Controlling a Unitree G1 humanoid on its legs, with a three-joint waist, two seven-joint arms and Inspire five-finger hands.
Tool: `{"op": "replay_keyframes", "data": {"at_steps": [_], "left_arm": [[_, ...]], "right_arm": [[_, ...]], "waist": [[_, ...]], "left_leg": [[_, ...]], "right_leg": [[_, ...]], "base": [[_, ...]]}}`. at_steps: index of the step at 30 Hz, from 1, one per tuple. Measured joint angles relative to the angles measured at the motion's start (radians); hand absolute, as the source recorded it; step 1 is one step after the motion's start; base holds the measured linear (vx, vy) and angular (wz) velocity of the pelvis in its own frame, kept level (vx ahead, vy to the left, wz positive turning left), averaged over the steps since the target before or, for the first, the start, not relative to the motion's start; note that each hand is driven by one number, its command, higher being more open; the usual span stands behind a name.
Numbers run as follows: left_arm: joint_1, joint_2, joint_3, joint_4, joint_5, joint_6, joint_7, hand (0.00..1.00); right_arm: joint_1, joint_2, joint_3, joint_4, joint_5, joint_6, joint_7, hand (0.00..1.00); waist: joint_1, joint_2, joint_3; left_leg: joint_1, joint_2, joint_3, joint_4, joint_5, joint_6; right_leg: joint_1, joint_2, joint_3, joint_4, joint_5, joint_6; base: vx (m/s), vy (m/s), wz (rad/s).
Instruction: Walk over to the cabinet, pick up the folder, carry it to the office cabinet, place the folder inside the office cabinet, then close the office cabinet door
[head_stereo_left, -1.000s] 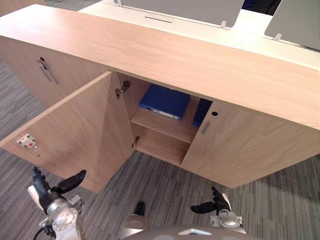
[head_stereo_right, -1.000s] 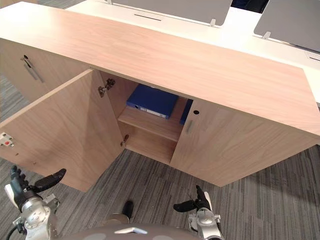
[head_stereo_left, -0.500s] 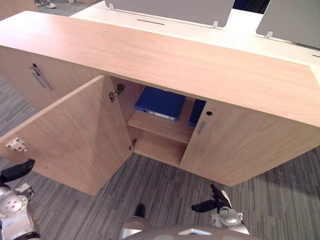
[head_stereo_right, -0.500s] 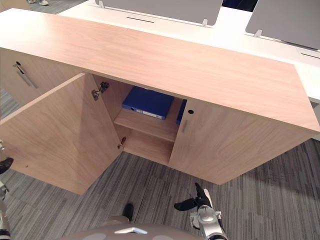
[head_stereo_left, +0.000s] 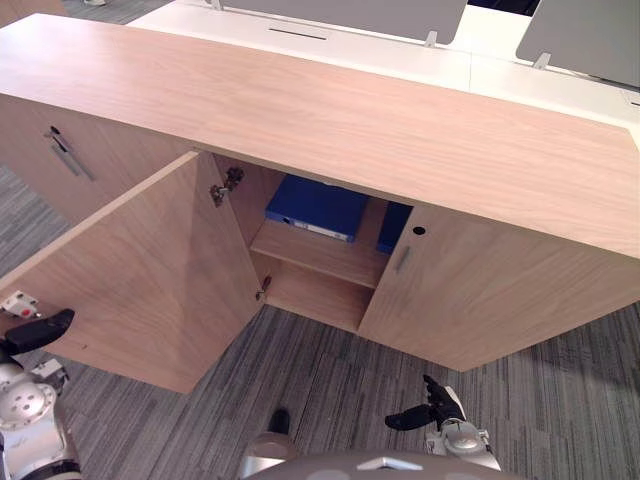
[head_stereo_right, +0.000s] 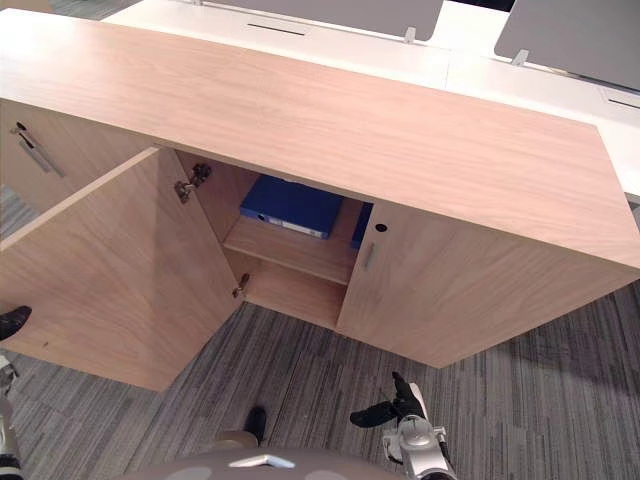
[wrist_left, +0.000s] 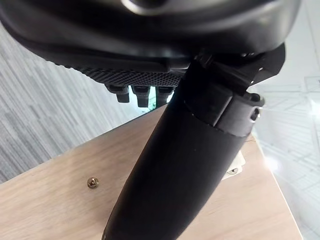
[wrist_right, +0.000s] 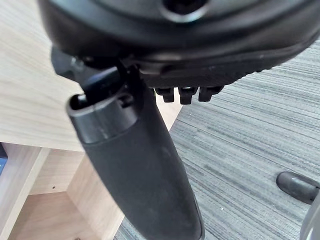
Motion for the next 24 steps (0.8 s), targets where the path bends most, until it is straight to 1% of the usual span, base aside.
{"op": "replay_keyframes", "data": {"at_steps": [2, 6, 10, 12, 15, 16, 19, 20, 22, 24], "left_arm": [[0.003, -0.001, -0.02, 0.016, -0.012, 0.0, 0.001, 1.0], [0.012, -0.018, -0.051, 0.016, -0.028, -0.004, -0.002, 1.0], [0.023, -0.101, -0.059, 0.012, -0.038, -0.01, -0.01, 1.0], [0.033, -0.138, -0.067, 0.012, -0.04, -0.01, -0.017, 1.0], [0.062, -0.181, -0.081, 0.012, -0.058, -0.01, -0.025, 1.0], [0.07, -0.199, -0.086, 0.012, -0.059, -0.01, -0.026, 1.0], [0.096, -0.228, -0.111, 0.013, -0.069, -0.01, -0.02, 1.0], [0.102, -0.234, -0.121, 0.013, -0.077, -0.01, -0.019, 1.0], [0.115, -0.244, -0.135, 0.013, -0.079, -0.01, -0.017, 1.0], [0.13, -0.254, -0.159, 0.013, -0.079, -0.01, -0.015, 1.0]], "right_arm": [[0.001, 0.0, 0.001, 0.0, 0.0, -0.001, 0.0, 1.0], [0.014, 0.001, 0.001, 0.003, 0.0, 0.0, 0.0, 1.0], [0.025, 0.001, 0.0, 0.003, 0.0, 0.003, 0.0, 1.0], [0.032, 0.001, -0.002, 0.003, 0.0, 0.003, 0.0, 1.0], [0.034, 0.001, -0.004, 0.003, -0.001, 0.006, 0.0, 1.0], [0.034, 0.001, -0.006, 0.003, -0.001, 0.006, 0.0, 1.0], [0.028, 0.001, -0.01, 0.001, -0.001, 0.006, 0.0, 1.0], [0.024, 0.0, -0.01, 0.001, -0.001, 0.006, 0.0, 1.0], [0.009, 0.002, -0.009, 0.001, -0.001, 0.006, 0.0, 1.0], [-0.006, 0.006, -0.008, 0.001, -0.001, 0.005, 0.0, 1.0]], "waist": [[-0.001, 0.013, -0.005], [-0.005, 0.019, -0.009], [-0.014, 0.021, -0.013], [-0.015, 0.017, -0.016], [-0.016, 0.004, -0.023], [-0.015, -0.001, -0.027], [-0.013, -0.006, -0.03], [-0.013, -0.012, -0.033], [-0.012, -0.005, -0.028], [-0.012, 0.001, -0.026]], "left_leg": [[0.0, 0.011, 0.006, 0.0, -0.002, 0.0], [-0.002, 0.015, 0.006, -0.001, -0.006, -0.002], [-0.016, 0.016, 0.007, -0.001, 0.01, -0.005], [-0.016, 0.015, 0.007, -0.001, 0.011, -0.005], [-0.02, 0.008, 0.007, 0.0, 0.008, -0.004], [-0.021, 0.002, 0.007, 0.0, 0.007, -0.004], [-0.02, -0.014, 0.008, 0.0, 0.005, 0.004], [-0.02, -0.018, 0.008, 0.001, 0.005, 0.005], [-0.019, -0.021, 0.008, 0.001, 0.004, 0.006], [-0.014, -0.02, 0.01, 0.001, 0.004, 0.006]], "right_leg": [[-0.009, 0.007, 0.008, 0.009, 0.01, -0.006], [-0.013, 0.012, 0.01, 0.006, 0.015, -0.007], [-0.023, 0.011, 0.008, -0.015, 0.004, -0.012], [-0.023, 0.01, 0.008, -0.014, -0.002, -0.004], [-0.025, 0.004, 0.009, -0.015, -0.008, 0.002], [-0.025, -0.002, 0.008, -0.013, -0.006, 0.008], [-0.023, -0.013, 0.007, -0.01, -0.008, 0.015], [-0.022, -0.017, 0.007, -0.009, -0.006, 0.018], [-0.021, -0.02, 0.009, -0.007, -0.001, 0.025], [-0.021, -0.021, 0.011, 0.002, 0.002, 0.027]], "base": [[-0.06, 0.018, -0.12], [-0.11, 0.005, -0.05], [-0.11, -0.001, -0.02], [-0.03, -0.002, 0.01], [0.02, 0.003, 0.01], [0.07, 0.009, 0.04], [0.1, 0.007, 0.03], [0.11, 0.025, 0.05], [0.06, 0.023, 0.04], [0.0, 0.0, 0.0]]}}
